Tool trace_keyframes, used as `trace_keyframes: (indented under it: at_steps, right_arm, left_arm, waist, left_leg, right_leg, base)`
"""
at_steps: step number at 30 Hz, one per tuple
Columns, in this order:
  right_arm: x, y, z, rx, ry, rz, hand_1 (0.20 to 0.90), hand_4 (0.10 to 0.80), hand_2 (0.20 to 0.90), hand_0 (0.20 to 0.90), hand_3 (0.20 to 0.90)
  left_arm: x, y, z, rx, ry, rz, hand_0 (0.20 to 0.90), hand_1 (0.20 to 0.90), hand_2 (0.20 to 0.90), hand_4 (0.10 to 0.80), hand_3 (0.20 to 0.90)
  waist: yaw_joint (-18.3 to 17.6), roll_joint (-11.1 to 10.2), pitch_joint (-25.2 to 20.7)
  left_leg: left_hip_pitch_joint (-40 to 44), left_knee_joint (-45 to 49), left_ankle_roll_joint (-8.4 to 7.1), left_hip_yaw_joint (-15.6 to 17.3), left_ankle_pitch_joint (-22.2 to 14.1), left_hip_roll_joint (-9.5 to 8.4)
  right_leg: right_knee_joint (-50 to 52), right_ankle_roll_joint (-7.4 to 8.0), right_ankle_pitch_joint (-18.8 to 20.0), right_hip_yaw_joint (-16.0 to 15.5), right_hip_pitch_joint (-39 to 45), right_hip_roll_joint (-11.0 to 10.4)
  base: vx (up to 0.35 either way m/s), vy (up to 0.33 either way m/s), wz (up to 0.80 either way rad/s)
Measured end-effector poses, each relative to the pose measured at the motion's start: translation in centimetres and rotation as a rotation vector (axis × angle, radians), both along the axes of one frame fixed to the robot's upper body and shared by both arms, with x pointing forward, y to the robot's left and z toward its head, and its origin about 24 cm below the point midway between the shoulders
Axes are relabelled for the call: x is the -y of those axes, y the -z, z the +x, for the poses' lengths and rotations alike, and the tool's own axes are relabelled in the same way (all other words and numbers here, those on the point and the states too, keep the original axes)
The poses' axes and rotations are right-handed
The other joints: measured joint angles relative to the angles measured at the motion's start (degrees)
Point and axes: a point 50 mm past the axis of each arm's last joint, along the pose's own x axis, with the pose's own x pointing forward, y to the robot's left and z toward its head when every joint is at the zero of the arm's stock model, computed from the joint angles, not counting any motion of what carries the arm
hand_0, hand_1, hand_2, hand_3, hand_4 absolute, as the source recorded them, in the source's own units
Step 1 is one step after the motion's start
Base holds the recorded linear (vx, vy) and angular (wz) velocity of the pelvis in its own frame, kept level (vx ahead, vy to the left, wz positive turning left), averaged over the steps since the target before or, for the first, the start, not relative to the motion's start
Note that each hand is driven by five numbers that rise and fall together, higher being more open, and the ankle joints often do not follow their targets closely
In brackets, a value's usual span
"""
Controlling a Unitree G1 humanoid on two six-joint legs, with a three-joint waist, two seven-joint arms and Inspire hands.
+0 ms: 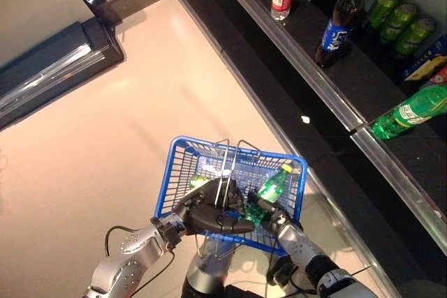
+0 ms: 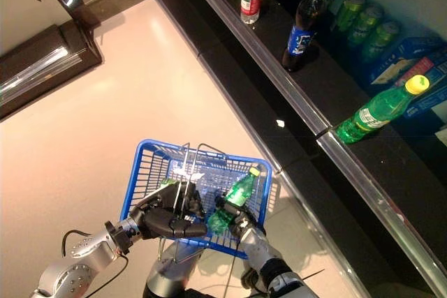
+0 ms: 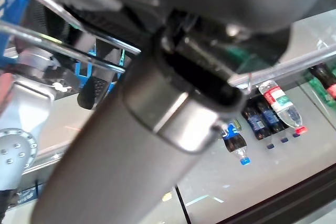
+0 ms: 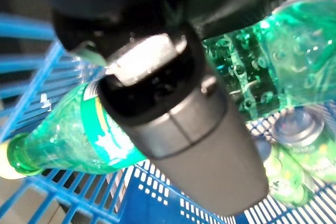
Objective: Pick up the drink and place into the basket.
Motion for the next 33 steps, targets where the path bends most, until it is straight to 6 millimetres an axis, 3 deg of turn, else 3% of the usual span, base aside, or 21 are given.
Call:
trace_keyframes:
  at_steps: [7, 12, 19, 29, 30, 31, 32, 33]
  right_arm:
    - [-0.8, 0.5, -0.7, -0.072, 0.144, 0.209, 0.3, 0.1, 0.3, 0.3, 0.2]
    - [0.0, 0.6, -0.9, -0.095, 0.287, 0.315, 0.3, 0.1, 0.3, 0.3, 0.2]
    - [0.7, 0.1, -0.1, -0.102, 0.292, 0.288, 0.3, 0.1, 0.3, 0.3, 0.2]
    - [0.1, -0.5, 1.4, -0.176, 0.287, 0.26, 0.3, 0.1, 0.3, 0.3, 0.2]
    - [0.1, -0.5, 1.4, -0.184, 0.289, 0.253, 0.422, 0.243, 0.422, 0.422, 0.343]
    - [0.1, -0.5, 1.5, -0.187, 0.29, 0.25, 0.585, 0.432, 0.585, 0.585, 0.532]
    - [0.1, -0.5, 1.6, -0.192, 0.287, 0.234, 0.9, 0.8, 0.9, 0.9, 0.9]
    - [0.0, -0.5, 1.6, -0.195, 0.282, 0.214, 0.9, 0.8, 0.9, 0.9, 0.9]
  left_arm:
    - [0.0, 0.0, -0.1, 0.003, 0.014, 0.013, 0.3, 0.3, 0.3, 0.1, 0.2]
    - [-0.4, -0.6, 0.2, 0.032, 0.001, 0.011, 0.3, 0.3, 0.3, 0.1, 0.2]
    - [-0.1, -0.4, 0.0, 0.02, 0.018, 0.011, 0.3, 0.3, 0.3, 0.1, 0.2]
    - [-0.4, -0.7, 0.3, 0.016, 0.039, 0.034, 0.3, 0.3, 0.3, 0.1, 0.2]
    - [-0.4, -0.8, 0.3, 0.016, 0.039, 0.035, 0.3, 0.3, 0.3, 0.1, 0.2]
    - [-0.3, -0.8, 0.3, 0.015, 0.04, 0.035, 0.3, 0.3, 0.3, 0.1, 0.2]
    - [-0.3, -0.8, 0.4, 0.015, 0.043, 0.036, 0.3, 0.3, 0.3, 0.1, 0.2]
    - [-0.3, -0.8, 0.4, 0.015, 0.044, 0.036, 0.3, 0.3, 0.3, 0.1, 0.2]
  waist:
    - [0.56, 0.05, -0.02]
    - [1.25, 0.43, -0.24]
    - [1.28, 0.46, -0.26]
    - [2.8, 0.46, -0.26]
    - [2.78, 0.46, -0.26]
    - [2.79, 0.46, -0.26]
    - [2.78, 0.45, -0.26]
    - [2.84, 0.45, -0.26]
  left_leg:
    - [-0.02, -0.06, 0.0, -0.11, 0.0, -0.05]
    - [-0.12, -0.09, 0.01, -0.96, 0.02, -0.28]
    - [0.0, -0.05, -0.01, -1.06, 0.02, -0.29]
    - [0.06, 0.07, -0.3, -2.4, 0.21, -0.4]
    - [0.08, 0.17, -0.3, -2.48, 0.21, -0.48]
    - [0.09, 0.22, -0.3, -2.52, 0.21, -0.52]
    - [0.08, 0.32, -0.29, -2.58, 0.2, -0.55]
    - [0.08, 0.36, -0.29, -2.59, 0.2, -0.55]
  right_leg:
    - [-0.03, -0.01, -0.05, -0.12, 0.01, -0.01]
    - [-0.19, 0.16, -0.22, -1.09, 0.54, -0.24]
    - [-0.23, 0.11, -0.32, -1.24, 0.78, -0.12]
    - [-0.26, 0.01, -0.53, -2.72, 1.75, -0.04]
    - [-0.28, 0.02, -0.53, -2.67, 1.86, -0.04]
    - [-0.3, 0.02, -0.53, -2.67, 1.92, -0.05]
    - [-0.32, 0.02, -0.53, -2.64, 1.98, -0.04]
    - [-0.32, 0.02, -0.53, -2.62, 1.99, -0.04]
  base:
    - [0.02, 0.003, 0.0]
    - [0.026, -0.002, 0.09]
    - [0.043, -0.012, 0.01]
    - [0.035, -0.016, 0.07]
    - [0.029, -0.005, 0.03]
    - [0.028, -0.009, 0.04]
    - [0.0, 0.0, 0.0]
    - [0.0, 0.0, 0.0]
